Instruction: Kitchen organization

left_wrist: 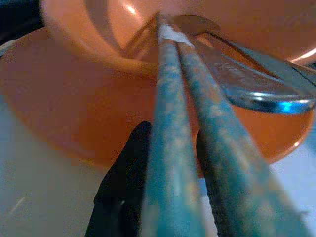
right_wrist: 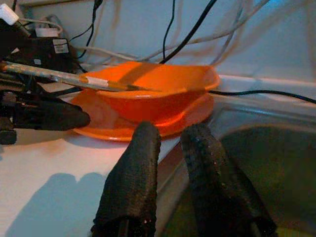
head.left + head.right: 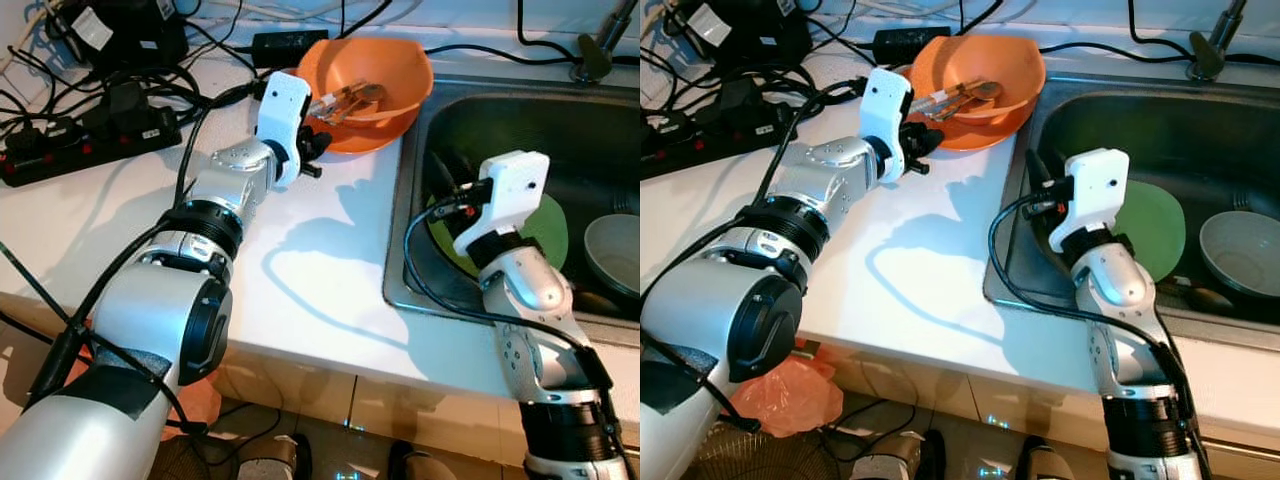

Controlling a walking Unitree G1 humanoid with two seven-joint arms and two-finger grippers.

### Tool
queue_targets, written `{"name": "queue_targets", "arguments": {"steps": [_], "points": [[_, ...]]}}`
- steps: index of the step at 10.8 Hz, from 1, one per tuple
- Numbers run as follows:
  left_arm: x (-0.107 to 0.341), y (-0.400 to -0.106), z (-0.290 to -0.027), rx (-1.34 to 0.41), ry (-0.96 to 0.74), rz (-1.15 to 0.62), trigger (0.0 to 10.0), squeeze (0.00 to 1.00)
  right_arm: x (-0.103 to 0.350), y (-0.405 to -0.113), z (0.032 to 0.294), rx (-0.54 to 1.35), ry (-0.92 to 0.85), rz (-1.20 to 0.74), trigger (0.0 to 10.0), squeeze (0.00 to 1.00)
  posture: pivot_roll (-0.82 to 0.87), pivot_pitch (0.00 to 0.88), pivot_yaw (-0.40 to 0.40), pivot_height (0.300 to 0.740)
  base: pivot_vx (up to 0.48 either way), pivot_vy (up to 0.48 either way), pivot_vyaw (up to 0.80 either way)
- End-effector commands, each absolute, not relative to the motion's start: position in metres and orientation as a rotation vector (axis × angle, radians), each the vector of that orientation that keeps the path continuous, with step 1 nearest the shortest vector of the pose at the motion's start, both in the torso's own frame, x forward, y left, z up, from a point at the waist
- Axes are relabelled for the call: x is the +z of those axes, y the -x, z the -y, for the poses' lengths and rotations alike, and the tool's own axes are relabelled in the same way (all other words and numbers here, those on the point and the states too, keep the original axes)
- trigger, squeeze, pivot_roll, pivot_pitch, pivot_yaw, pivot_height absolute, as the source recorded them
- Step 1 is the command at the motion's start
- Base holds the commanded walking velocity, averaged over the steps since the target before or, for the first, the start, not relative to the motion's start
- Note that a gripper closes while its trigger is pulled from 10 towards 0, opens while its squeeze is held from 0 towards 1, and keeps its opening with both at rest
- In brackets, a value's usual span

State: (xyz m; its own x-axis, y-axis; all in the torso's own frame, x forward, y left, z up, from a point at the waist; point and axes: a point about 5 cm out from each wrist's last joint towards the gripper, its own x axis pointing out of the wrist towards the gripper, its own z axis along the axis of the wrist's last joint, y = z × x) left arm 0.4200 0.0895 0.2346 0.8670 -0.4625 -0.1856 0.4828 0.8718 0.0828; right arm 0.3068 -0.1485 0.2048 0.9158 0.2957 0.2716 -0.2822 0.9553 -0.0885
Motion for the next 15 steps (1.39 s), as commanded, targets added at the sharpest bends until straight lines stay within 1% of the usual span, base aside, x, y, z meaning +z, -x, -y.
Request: {"name": "queue_targets", "arguments": {"steps": [1, 4, 5, 6, 8, 12, 14, 15], "points": [[0.199, -0.413, -0.093, -0.512, -0.161, -0.313, 10.0, 0.0, 0.185, -0.305, 0.149, 0.289, 0.033, 0.207, 10.0, 0.0, 0.0, 0.193, 0.159, 0.74, 0.0, 0.0, 0.0], [0.191, -0.411, -0.103, -0.51, -0.23, -0.383, 10.0, 0.0, 0.188, -0.305, 0.147, 0.29, 0.032, 0.213, 10.0, 0.0, 0.02, 0.196, 0.167, 0.74, 0.0, 0.0, 0.0], [0.192, -0.411, -0.11, -0.536, -0.256, -0.396, 10.0, 0.0, 0.189, -0.306, 0.146, 0.291, 0.029, 0.219, 10.0, 0.0, 0.03, 0.197, 0.171, 0.74, 0.0, 0.0, 0.0], [0.198, -0.412, -0.116, -0.542, -0.245, -0.389, 10.0, 0.0, 0.189, -0.306, 0.146, 0.29, 0.029, 0.22, 10.0, 0.0, 0.04, 0.196, 0.177, 0.74, 0.0, 0.0, 0.0], [0.223, -0.414, -0.127, -0.569, -0.174, -0.349, 10.0, 0.0, 0.19, -0.308, 0.145, 0.291, 0.026, 0.227, 10.0, 0.0, 0.07, 0.196, 0.185, 0.74, 0.0, 0.0, 0.0], [0.259, -0.41, -0.142, -0.579, -0.143, -0.277, 10.0, 0.0, 0.189, -0.311, 0.142, 0.301, 0.018, 0.228, 10.0, 0.0, 0.1, 0.187, 0.183, 0.74, 0.0, 0.0, 0.0], [0.267, -0.403, -0.145, -0.579, -0.13, -0.22, 10.0, 0.0, 0.188, -0.312, 0.138, 0.31, 0.008, 0.226, 10.0, 0.0, 0.12, 0.184, 0.18, 0.74, 0.0, 0.0, 0.0], [0.266, -0.403, -0.141, -0.595, -0.09, -0.166, 10.0, 0.0, 0.187, -0.313, 0.136, 0.316, 0.002, 0.226, 10.0, 0.0, 0.12, 0.183, 0.178, 0.74, 0.0, 0.0, 0.0]]}}
